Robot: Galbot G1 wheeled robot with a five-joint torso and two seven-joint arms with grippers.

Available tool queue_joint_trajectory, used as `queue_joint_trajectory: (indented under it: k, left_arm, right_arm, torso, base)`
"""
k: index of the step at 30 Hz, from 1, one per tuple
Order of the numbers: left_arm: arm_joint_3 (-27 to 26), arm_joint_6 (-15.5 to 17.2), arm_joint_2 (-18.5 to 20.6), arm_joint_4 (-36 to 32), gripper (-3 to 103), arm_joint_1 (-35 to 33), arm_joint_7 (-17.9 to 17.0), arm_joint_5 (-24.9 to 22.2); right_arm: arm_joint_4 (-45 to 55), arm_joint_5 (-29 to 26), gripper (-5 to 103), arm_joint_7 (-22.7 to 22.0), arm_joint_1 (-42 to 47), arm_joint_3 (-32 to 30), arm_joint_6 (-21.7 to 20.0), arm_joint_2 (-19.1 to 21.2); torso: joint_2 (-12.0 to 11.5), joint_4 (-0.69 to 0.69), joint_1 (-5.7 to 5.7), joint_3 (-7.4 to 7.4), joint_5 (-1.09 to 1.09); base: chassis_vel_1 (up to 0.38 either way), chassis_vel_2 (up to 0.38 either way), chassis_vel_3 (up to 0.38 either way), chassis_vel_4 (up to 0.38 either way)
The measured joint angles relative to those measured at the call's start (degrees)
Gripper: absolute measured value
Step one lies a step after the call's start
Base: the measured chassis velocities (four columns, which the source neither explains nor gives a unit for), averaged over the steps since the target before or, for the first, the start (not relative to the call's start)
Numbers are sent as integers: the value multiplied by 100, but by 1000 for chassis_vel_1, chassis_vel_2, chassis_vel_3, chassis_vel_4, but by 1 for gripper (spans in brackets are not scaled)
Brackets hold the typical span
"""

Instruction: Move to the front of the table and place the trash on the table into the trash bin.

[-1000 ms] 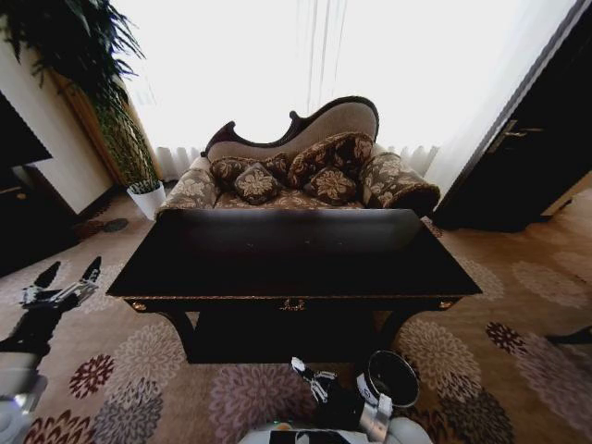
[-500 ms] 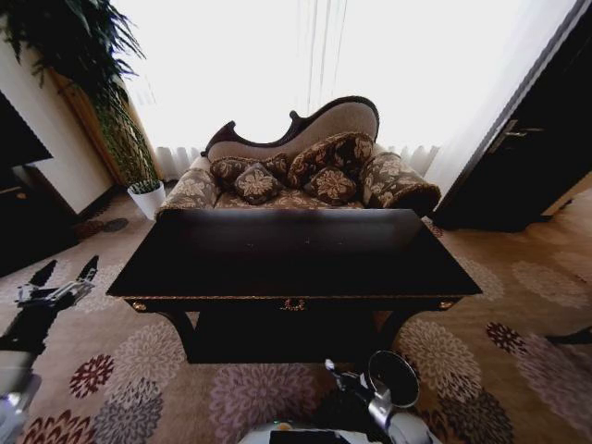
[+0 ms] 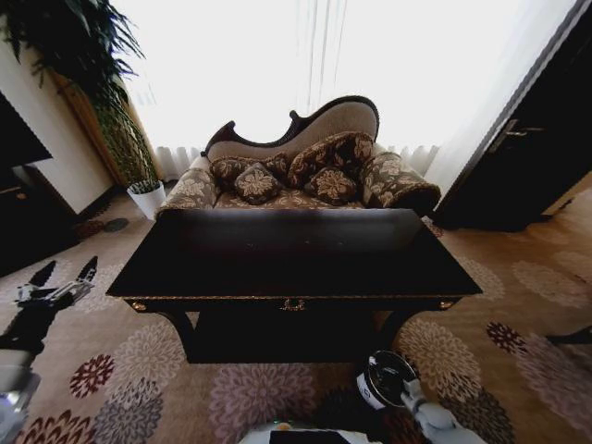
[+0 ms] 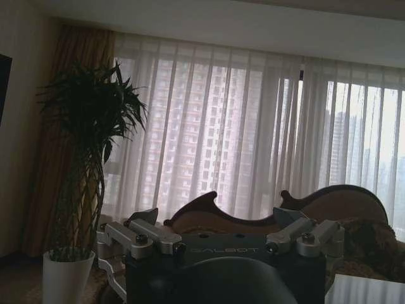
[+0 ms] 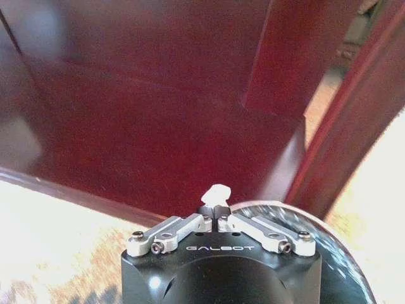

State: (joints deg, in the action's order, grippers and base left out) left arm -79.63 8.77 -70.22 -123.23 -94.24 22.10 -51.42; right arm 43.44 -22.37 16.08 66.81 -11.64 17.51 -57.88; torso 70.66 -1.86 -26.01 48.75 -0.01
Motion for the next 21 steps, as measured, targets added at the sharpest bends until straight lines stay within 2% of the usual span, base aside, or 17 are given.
queue_joint_trajectory:
  k: [8,14,21]
  left_arm:
    - [-50,0,53,12,100,-26,0,-29]
    - [-90,-4,69,8,100,-60,-2,-62]
    - [-72,-10,60,-5,100,-57,-2,-63]
  right_arm:
    - [-352,228,0,-230,-129,-59,-21,-94]
    - [-536,550,0,-711,-200,-146,-321,-143]
    - [-595,549,-2,-850,-188,-193,-485,-179]
  torso:
    - [0,0,0,0,0]
    - [0,0,0,0,-1]
    - [0,0,0,0,-1]
  base:
    - [0,0,0,0]
    - [0,0,0,0]
    - [0,0,0,0]
